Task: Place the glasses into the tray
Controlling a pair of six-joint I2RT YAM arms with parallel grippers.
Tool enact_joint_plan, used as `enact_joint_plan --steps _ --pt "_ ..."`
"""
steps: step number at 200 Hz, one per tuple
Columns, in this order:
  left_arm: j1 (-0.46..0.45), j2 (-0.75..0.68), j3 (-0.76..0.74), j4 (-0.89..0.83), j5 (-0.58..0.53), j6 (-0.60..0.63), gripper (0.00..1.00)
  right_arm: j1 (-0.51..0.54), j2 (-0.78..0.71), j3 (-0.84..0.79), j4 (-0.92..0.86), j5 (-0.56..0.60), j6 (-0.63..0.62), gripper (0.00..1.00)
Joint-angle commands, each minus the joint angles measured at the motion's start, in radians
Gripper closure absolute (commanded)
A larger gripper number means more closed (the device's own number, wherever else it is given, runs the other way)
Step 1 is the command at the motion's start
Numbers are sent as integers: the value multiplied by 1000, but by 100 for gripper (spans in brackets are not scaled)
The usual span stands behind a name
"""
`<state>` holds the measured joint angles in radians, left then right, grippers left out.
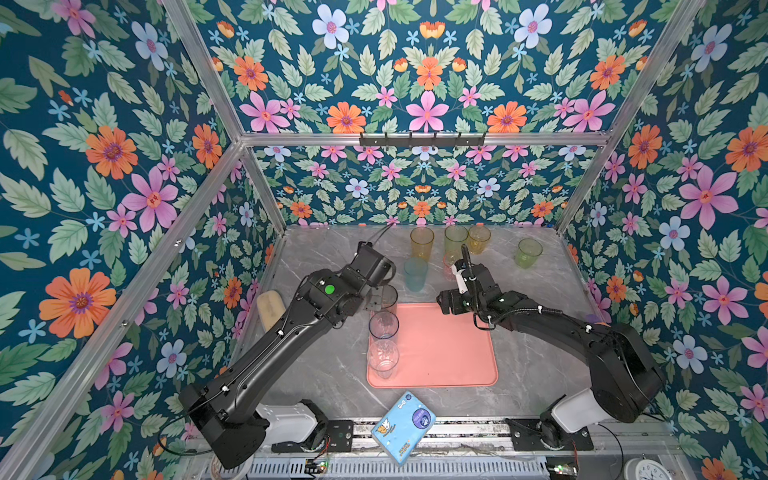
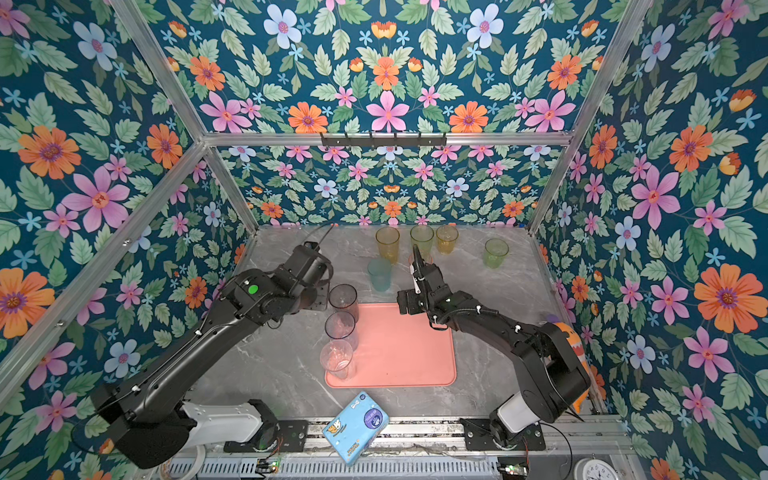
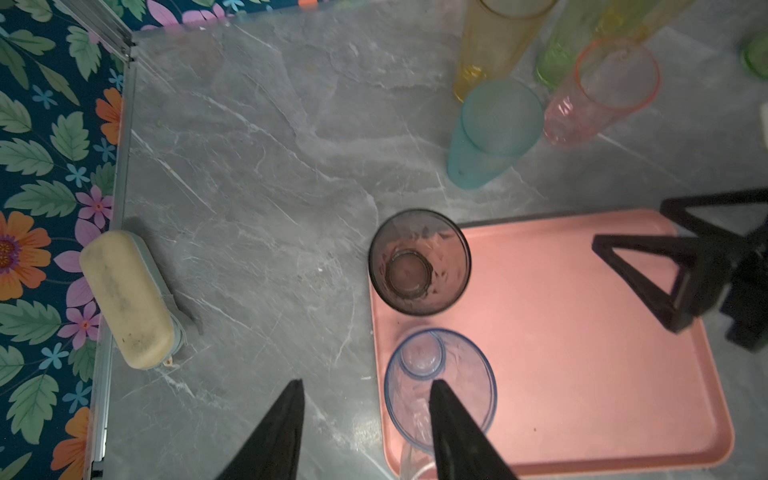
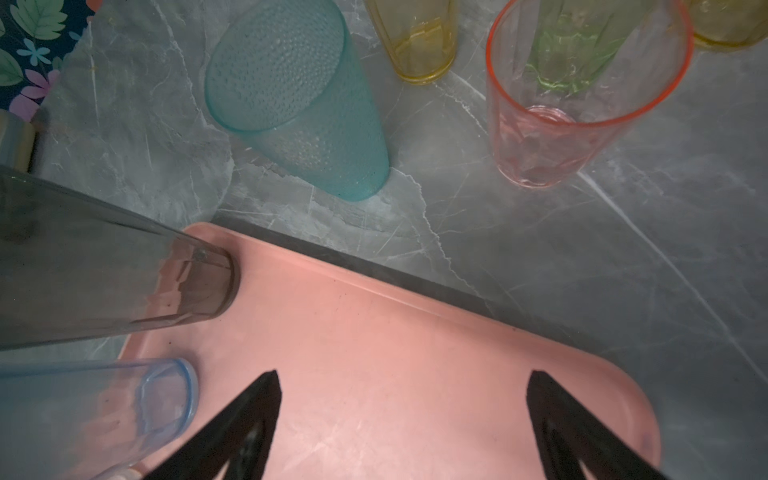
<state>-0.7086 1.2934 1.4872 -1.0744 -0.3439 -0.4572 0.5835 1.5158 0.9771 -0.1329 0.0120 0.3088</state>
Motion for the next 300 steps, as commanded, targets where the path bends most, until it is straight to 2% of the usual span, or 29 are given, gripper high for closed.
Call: enact_joint_plan --steps 1,43,61,114,149,194,213,300 --pt "66 -3 -1 121 -9 55 45 1 -23 42 -80 31 12 6" --pt "161 -39 -123 321 -31 66 38 1 -27 162 -203 55 60 6" --pt "190 -52 -187 384 -14 28 36 1 -6 241 -278 67 89 6" --pt "214 -131 -351 542 1 -11 33 1 74 460 -444 86 159 7" --pt "228 -156 -412 539 -24 -8 32 0 134 611 -534 129 180 7" --pt "233 -205 -488 533 -44 -10 31 0 290 818 -627 147 172 6" --pt "237 -224 -514 534 -54 -11 30 1 352 909 -664 193 182 6" --pt "242 -224 -508 508 -46 12 30 -10 719 1410 -861 234 225 8"
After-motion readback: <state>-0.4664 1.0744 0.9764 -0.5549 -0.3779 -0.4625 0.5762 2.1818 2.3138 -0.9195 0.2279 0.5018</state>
